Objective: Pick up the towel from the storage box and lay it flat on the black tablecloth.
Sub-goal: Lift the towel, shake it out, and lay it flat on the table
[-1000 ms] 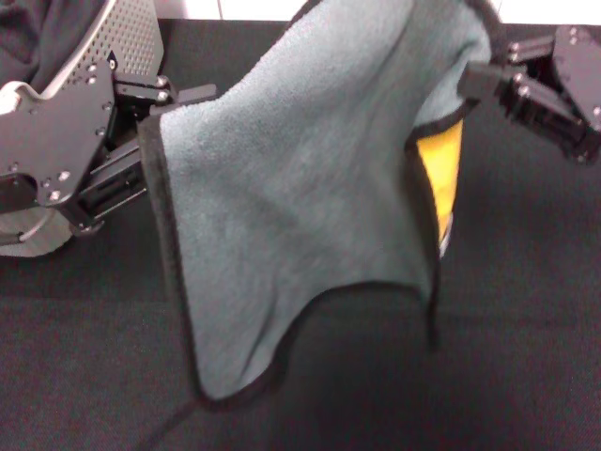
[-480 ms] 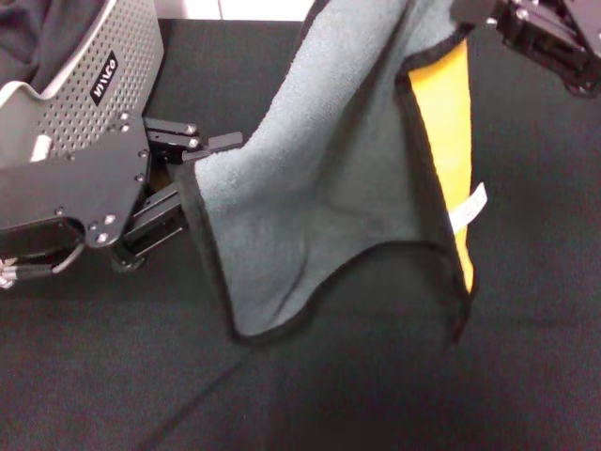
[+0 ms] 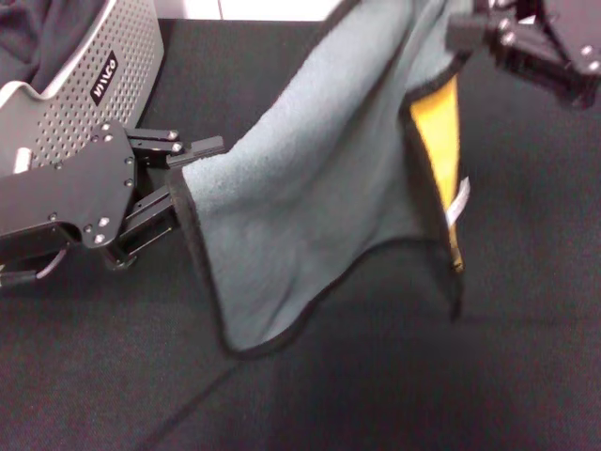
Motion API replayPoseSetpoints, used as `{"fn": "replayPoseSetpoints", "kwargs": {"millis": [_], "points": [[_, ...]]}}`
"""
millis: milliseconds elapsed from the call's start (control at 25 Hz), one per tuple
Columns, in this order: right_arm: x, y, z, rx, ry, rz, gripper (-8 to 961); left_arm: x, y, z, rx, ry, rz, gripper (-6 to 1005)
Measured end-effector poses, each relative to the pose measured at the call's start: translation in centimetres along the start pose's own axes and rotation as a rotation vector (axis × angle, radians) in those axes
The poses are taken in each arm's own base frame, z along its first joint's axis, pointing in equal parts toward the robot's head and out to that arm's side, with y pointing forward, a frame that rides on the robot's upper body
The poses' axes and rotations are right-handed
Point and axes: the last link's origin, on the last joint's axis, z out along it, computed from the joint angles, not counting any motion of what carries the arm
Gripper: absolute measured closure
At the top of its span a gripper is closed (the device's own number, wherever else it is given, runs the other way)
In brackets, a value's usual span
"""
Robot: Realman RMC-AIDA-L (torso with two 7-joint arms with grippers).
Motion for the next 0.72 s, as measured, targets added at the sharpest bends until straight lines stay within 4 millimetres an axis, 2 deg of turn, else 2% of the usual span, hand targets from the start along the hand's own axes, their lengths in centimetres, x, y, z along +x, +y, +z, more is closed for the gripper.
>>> {"fn": "replayPoseSetpoints", "kwargs": {"millis": [280, 520, 720], "points": [[-1.0, -1.4, 0.2, 0.043, 0.229, -0.018, 942, -0.3, 0.1, -0.1, 0.003, -0.024, 0.014, 848], [-2.8, -2.4, 0.6, 0.059, 0.304, -0.058, 942, -0.9, 0.1, -0.2, 0.004, -0.072, 0.004, 850], [-2.8, -2.5, 0.9, 0.068, 0.317, -0.07, 942, -1.1, 0.5, -0.1, 0.003, -0.063, 0.019, 851]]}}
